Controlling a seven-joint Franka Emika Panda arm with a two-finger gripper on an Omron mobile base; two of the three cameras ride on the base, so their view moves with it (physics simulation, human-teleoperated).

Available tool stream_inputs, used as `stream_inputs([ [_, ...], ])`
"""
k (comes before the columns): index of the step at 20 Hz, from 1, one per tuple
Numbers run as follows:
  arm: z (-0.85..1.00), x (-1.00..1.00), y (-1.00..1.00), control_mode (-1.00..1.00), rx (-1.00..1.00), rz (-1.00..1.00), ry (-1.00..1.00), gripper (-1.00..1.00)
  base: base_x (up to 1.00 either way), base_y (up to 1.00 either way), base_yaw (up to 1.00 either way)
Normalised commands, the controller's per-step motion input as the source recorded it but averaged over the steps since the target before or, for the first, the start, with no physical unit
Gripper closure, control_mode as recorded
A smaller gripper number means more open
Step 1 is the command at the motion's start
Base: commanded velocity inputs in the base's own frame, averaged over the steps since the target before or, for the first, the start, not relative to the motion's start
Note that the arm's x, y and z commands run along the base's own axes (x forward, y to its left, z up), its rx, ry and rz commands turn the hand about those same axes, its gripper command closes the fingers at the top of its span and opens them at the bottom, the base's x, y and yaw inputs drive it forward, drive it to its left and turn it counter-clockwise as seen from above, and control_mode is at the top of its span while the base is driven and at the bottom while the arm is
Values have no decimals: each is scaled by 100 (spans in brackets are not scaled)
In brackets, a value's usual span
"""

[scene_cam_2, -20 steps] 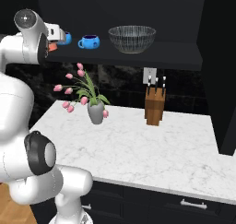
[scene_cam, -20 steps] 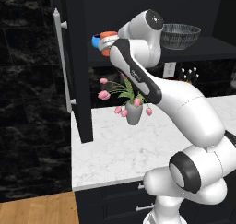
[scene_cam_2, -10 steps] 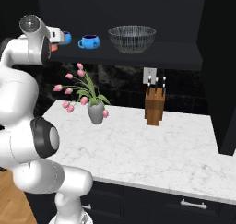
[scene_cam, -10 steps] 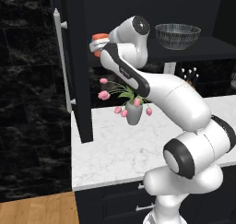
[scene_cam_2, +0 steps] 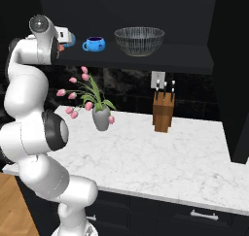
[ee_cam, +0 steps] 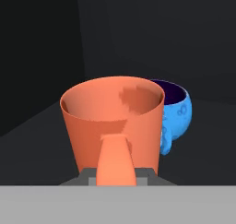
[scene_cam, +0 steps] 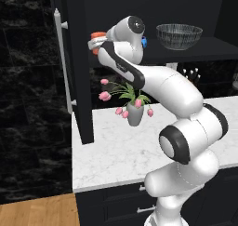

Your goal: Gather all objects into one cabinet and sort the glasses and bowls to opposite sides.

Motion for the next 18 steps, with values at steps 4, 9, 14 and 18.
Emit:
stream_inputs([
  [4, -17, 32, 8, -100, 0, 0, 0, 100, 0, 0, 0],
  [9, -25, 8, 5, -100, 0, 0, 0, 100, 0, 0, 0],
  [14, -28, 0, 1, -100, 0, 0, 0, 100, 0, 0, 0],
  [18, -21, 0, 1, -100, 0, 0, 0, -100, 0, 0, 0],
])
